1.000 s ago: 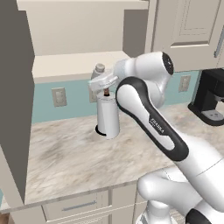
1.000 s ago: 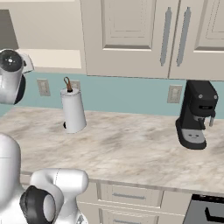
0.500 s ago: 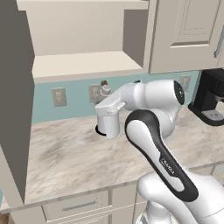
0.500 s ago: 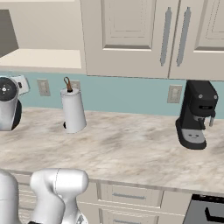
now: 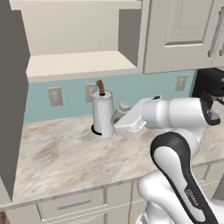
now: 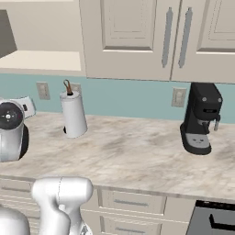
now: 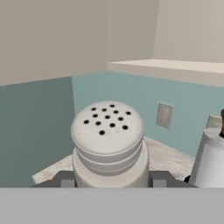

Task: Collect the paprika, ketchup, and shaker from the cabinet and place them next to the stove.

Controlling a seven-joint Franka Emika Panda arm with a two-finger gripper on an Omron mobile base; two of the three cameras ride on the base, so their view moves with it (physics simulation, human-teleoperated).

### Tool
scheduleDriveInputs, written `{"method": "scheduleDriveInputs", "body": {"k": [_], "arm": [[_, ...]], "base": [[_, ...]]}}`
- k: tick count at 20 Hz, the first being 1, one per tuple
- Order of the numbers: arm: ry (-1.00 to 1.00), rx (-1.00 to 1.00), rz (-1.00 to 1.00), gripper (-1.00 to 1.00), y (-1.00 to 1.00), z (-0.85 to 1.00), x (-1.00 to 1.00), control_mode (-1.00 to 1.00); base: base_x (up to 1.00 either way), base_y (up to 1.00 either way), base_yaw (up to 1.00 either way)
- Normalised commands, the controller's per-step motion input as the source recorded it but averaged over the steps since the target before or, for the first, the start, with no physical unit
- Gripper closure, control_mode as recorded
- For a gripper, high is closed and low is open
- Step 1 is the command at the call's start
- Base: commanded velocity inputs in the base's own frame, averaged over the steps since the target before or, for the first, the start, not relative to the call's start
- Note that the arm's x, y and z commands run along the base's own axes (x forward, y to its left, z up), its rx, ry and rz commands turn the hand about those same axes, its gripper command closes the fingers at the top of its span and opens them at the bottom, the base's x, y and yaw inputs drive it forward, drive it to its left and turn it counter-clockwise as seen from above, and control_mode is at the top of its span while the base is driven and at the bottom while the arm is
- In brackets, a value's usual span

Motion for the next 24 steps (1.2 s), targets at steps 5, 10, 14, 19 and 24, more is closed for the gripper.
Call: {"method": "scheduleDriveInputs", "body": {"k": [5, 10, 14, 19, 24], "arm": [[0.0, 0.0, 0.0, 1.0, 0.0, 0.0, 0.0, 1.0], [0.0, 0.0, 0.0, 1.0, 0.0, 0.0, 0.0, 1.0], [0.0, 0.0, 0.0, 1.0, 0.0, 0.0, 0.0, 1.0], [0.0, 0.0, 0.0, 1.0, 0.0, 0.0, 0.0, 1.0], [0.0, 0.0, 0.0, 1.0, 0.0, 0.0, 0.0, 1.0]], "base": [[-0.29, -0.88, -0.07], [-0.28, -1.0, -0.08], [-0.51, -1.0, -0.08], [-0.76, -1.0, -0.16], [-0.46, -1.0, -0.18]]}}
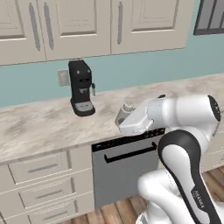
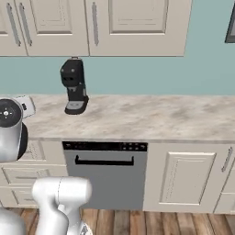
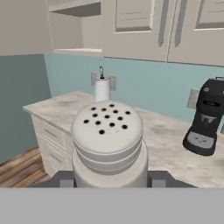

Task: Collect the paprika, ketchup, and shaker from the cabinet and place them next to the stove.

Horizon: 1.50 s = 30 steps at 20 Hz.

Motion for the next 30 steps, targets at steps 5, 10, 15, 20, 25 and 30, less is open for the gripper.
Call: {"method": "scheduleDriveInputs", "body": {"k": [5, 10, 15, 20, 25, 30], "arm": [[0.0, 0.0, 0.0, 1.0, 0.0, 0.0, 0.0, 1.0], [0.0, 0.0, 0.0, 1.0, 0.0, 0.0, 0.0, 1.0], [0.0, 0.0, 0.0, 1.0, 0.0, 0.0, 0.0, 1.0], [0.0, 0.0, 0.0, 1.0, 0.0, 0.0, 0.0, 1.0], [0.0, 0.0, 0.0, 1.0, 0.0, 0.0, 0.0, 1.0], [0.0, 0.0, 0.0, 1.0, 0.0, 0.0, 0.0, 1.0]], "base": [[-0.02, -1.0, -0.16], [0.06, -1.0, -0.13], [0.22, -1.0, -0.11], [0.29, -1.0, -0.09], [0.33, -1.0, -0.08], [0.44, -1.0, -0.07]]}}
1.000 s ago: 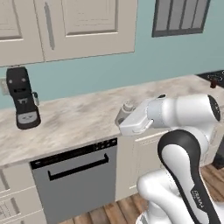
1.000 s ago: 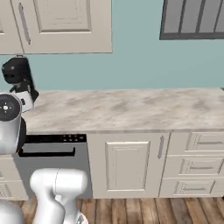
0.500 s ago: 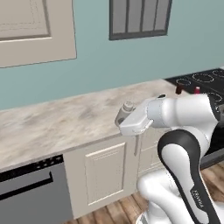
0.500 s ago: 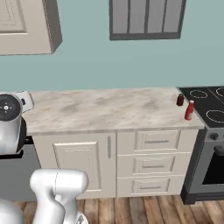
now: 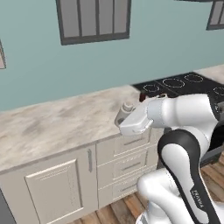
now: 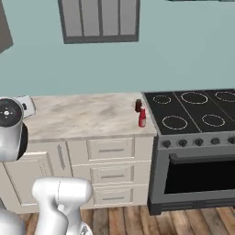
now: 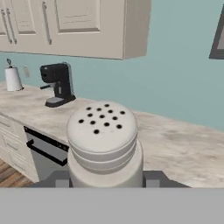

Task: Collect the paprika, ketchup, and shaker from the cabinet and place them next to the stove.

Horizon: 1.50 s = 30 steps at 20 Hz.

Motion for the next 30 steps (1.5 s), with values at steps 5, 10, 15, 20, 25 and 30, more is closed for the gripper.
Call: {"method": "scheduleDriveInputs", "body": {"k": [5, 10, 15, 20, 25, 30], "arm": [[0.0, 0.0, 0.0, 1.0, 0.0, 0.0, 0.0, 1.0], [0.0, 0.0, 0.0, 1.0, 0.0, 0.0, 0.0, 1.0], [0.0, 0.0, 0.0, 1.0, 0.0, 0.0, 0.0, 1.0], [0.0, 0.0, 0.0, 1.0, 0.0, 0.0, 0.0, 1.0], [0.0, 0.0, 0.0, 1.0, 0.0, 0.0, 0.0, 1.0], [0.0, 0.0, 0.0, 1.0, 0.0, 0.0, 0.0, 1.0]], "base": [[0.52, -1.0, -0.06], [0.52, -1.0, -0.06], [0.55, -1.0, -0.05], [0.65, -1.0, -0.04], [0.74, -0.99, -0.03], [0.77, -0.91, -0.01]]}}
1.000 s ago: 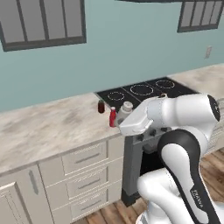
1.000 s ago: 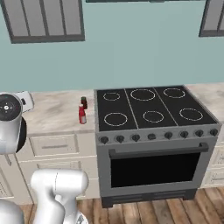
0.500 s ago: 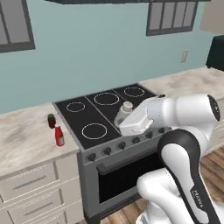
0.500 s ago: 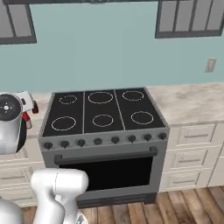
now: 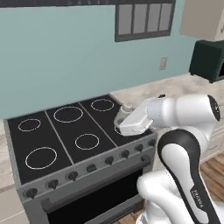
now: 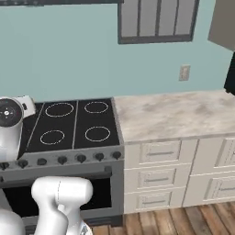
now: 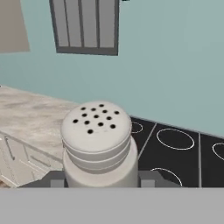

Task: Collect the paprika, ketchup, and shaker from the cabinet and place them next to the stove.

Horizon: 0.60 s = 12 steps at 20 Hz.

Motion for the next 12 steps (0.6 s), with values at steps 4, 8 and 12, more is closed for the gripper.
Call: {"method": "scheduleDriveInputs", "body": {"k": [4, 8, 12], "arm": [[0.0, 0.0, 0.0, 1.0, 0.0, 0.0, 0.0, 1.0], [0.0, 0.0, 0.0, 1.0, 0.0, 0.0, 0.0, 1.0], [0.0, 0.0, 0.0, 1.0, 0.0, 0.0, 0.0, 1.0]], "base": [[0.78, -0.61, 0.07], [0.74, -0.4, 0.25], [0.74, -0.42, 0.28]]}}
